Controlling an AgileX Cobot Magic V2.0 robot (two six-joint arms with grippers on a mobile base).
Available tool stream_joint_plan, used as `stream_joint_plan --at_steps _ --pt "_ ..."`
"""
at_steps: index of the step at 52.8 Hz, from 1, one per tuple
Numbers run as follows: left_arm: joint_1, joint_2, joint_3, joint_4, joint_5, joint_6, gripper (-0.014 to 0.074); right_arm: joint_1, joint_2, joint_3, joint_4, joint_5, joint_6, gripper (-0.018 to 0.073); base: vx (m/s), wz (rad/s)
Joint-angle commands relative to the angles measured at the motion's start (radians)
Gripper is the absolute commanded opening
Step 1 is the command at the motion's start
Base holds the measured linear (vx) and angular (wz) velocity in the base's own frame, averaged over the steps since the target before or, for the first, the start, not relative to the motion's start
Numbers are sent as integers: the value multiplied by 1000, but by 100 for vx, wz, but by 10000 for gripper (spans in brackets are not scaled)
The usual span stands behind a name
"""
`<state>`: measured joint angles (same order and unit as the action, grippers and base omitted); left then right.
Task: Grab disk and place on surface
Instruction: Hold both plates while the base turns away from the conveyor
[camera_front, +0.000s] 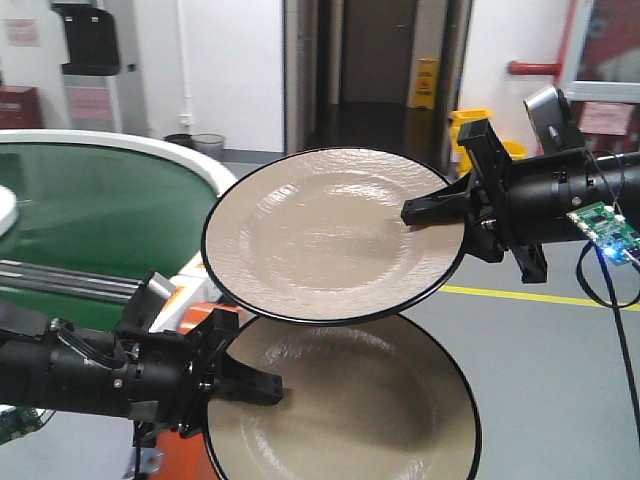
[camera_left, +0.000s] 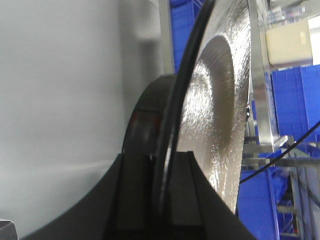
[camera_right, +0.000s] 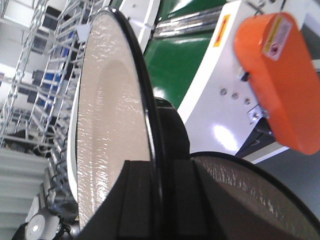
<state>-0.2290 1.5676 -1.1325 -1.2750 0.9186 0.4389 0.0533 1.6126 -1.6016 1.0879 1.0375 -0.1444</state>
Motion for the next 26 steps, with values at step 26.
stream_joint_plan --at_steps 26 --pt "-2 -48 -30 -116 16 -8 1 -5 -51 -40 121 -49 1 -8 18 -46"
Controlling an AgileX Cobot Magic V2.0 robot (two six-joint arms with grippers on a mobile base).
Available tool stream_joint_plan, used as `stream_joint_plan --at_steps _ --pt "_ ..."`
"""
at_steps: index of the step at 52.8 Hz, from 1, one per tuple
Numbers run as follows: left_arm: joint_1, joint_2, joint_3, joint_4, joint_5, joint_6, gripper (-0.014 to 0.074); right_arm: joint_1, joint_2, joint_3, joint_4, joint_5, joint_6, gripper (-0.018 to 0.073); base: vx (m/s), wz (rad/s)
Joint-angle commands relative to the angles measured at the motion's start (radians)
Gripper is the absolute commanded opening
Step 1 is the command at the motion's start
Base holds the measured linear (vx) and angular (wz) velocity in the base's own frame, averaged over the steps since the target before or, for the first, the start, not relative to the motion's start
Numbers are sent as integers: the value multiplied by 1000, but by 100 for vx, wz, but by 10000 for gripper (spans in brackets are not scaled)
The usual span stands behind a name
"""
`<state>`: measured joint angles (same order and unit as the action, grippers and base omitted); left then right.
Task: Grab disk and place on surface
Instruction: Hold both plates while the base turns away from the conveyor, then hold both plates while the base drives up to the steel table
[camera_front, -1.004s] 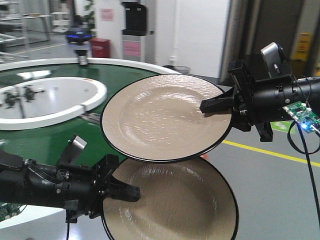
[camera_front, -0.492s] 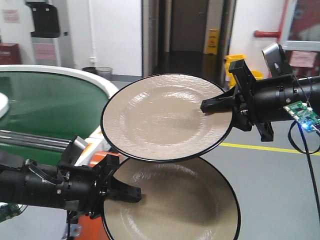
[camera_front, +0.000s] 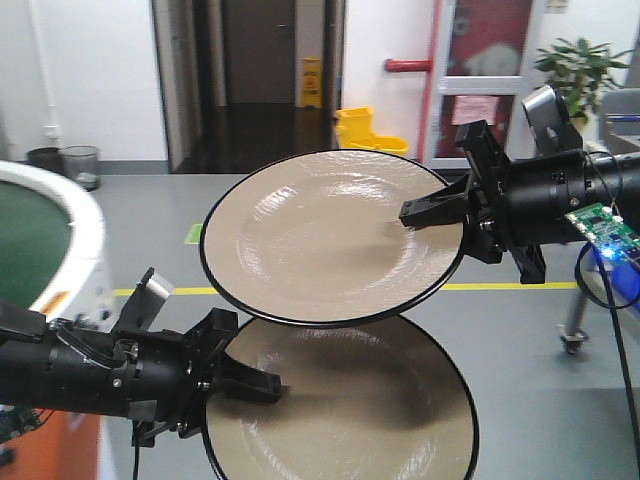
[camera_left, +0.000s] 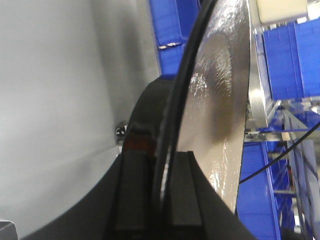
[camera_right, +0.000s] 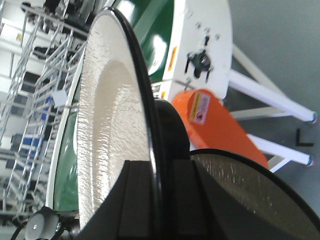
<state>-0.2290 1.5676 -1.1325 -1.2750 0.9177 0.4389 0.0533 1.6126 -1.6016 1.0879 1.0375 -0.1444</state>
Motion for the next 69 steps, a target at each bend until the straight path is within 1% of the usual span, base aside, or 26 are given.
stream_joint_plan --at_steps 1,19,35,69 --pt "-2 -48 -30 -116 17 -8 1 -5 -51 -40 121 -49 1 -8 23 -46" --pt "-2 -48 -30 -116 17 -8 1 -5 -51 -40 121 -49 1 -8 26 -41" --pt "-2 -48 -30 -116 17 -8 1 -5 -51 -40 121 -49 1 -8 30 -26" --pt "-2 -48 -30 -116 17 -8 1 -5 -51 -40 121 -49 1 -8 37 -7"
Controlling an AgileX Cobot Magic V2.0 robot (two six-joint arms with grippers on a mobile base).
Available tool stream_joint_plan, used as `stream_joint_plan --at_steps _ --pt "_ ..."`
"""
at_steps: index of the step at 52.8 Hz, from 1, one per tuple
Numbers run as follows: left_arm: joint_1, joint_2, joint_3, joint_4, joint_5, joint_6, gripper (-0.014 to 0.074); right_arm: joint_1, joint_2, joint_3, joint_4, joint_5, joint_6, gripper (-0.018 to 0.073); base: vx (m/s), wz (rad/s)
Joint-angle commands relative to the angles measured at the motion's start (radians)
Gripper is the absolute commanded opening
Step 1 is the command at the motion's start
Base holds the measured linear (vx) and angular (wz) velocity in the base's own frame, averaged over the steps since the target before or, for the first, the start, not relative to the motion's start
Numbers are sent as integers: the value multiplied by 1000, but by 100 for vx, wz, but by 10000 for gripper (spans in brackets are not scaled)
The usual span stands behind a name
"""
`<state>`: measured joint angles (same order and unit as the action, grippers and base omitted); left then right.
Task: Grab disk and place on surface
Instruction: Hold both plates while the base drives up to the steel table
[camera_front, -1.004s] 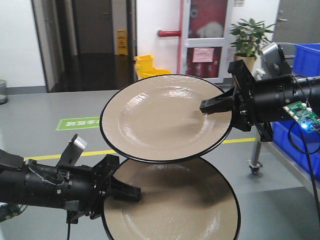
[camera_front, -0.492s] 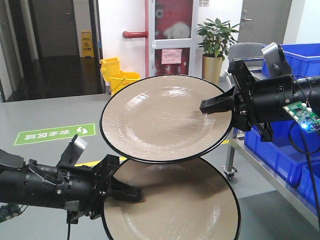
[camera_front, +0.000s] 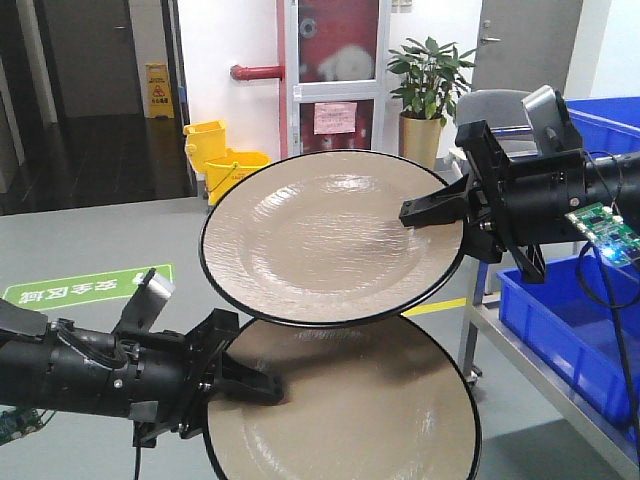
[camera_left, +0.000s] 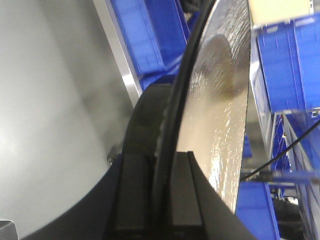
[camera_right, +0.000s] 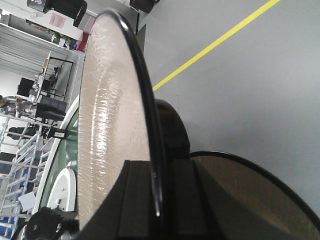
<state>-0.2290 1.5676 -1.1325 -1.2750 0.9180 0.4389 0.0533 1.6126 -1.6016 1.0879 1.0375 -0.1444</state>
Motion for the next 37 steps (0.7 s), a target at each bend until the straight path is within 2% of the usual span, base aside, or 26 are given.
stream_joint_plan --at_steps 1,20,37 --pt "-2 -48 -30 -116 17 -8 1 -5 -51 -40 121 -49 1 -8 41 0" --pt "-2 -48 -30 -116 17 -8 1 -5 -51 -41 121 -49 1 -6 41 -7" --pt "-2 -48 -30 -116 17 -8 1 -5 -51 -41 121 -49 1 -6 38 -39"
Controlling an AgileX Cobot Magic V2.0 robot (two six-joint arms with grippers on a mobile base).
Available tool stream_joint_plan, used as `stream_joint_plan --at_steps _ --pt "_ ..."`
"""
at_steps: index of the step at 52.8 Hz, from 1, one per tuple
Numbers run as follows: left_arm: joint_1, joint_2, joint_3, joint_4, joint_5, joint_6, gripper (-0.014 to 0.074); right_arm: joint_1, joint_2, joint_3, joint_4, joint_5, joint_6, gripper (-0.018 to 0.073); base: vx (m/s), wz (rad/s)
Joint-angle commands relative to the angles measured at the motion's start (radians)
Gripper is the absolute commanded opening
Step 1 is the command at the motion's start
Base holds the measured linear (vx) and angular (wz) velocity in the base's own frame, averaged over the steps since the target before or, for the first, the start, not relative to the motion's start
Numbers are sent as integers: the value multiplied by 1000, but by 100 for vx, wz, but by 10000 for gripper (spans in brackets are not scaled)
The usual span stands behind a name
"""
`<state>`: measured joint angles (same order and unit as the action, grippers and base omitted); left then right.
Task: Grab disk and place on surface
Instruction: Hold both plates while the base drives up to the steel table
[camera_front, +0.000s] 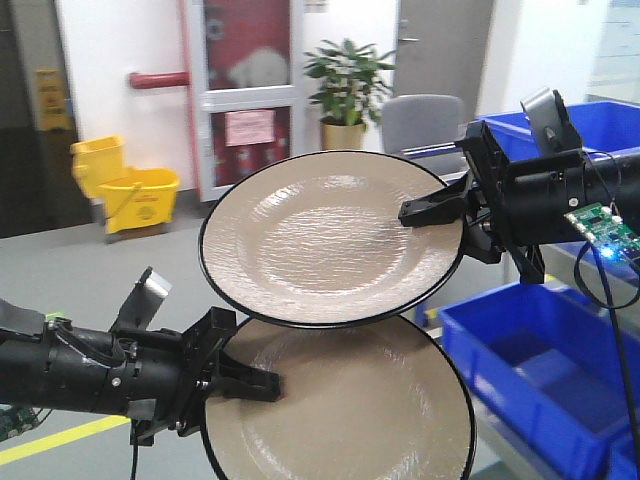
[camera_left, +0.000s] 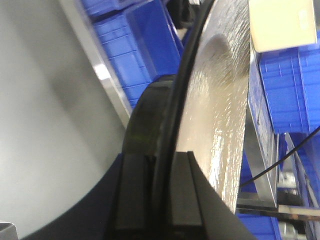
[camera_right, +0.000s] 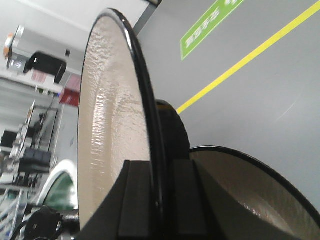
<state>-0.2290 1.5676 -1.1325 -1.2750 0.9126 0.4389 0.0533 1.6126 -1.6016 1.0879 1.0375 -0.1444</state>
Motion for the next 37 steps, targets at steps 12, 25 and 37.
stream_joint_plan --at_steps 12,25,37 --pt "-2 -48 -30 -116 22 -8 1 -5 -51 -41 121 -49 1 -6 36 -62" --pt "-2 -48 -30 -116 21 -8 1 -5 -51 -41 121 -49 1 -6 34 -74" --pt "-2 -48 -30 -116 21 -8 1 -5 -51 -41 121 -49 1 -6 32 -82"
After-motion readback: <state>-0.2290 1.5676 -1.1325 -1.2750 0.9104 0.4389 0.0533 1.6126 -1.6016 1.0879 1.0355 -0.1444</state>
